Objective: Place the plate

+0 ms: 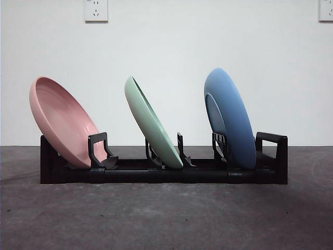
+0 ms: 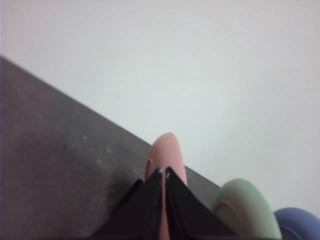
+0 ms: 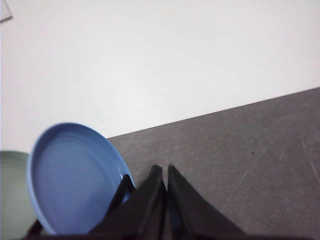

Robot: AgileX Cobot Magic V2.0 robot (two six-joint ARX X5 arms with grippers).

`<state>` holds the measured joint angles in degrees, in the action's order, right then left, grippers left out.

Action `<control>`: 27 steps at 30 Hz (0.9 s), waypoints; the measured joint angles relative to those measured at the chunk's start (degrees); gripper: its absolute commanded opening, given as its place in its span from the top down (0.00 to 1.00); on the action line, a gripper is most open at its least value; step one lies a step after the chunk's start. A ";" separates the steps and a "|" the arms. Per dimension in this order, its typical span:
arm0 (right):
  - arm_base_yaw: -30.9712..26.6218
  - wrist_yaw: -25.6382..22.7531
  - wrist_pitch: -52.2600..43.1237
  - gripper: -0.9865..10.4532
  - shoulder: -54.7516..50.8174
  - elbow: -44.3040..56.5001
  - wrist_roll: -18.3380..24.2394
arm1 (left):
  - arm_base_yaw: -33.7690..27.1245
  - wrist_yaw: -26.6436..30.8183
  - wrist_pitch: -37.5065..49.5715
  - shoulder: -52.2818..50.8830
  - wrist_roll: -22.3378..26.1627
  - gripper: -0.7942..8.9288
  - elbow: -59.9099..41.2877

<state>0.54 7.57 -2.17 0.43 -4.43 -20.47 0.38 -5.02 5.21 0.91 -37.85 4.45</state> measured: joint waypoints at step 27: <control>0.00 19.93 53.00 0.90 34.67 -50.18 -0.52 | 0.02 -9.42 -65.51 31.04 15.17 0.91 53.02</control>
<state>0.54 27.51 50.83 35.09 -54.61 -20.99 0.40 -14.44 -60.29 31.94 -22.68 57.47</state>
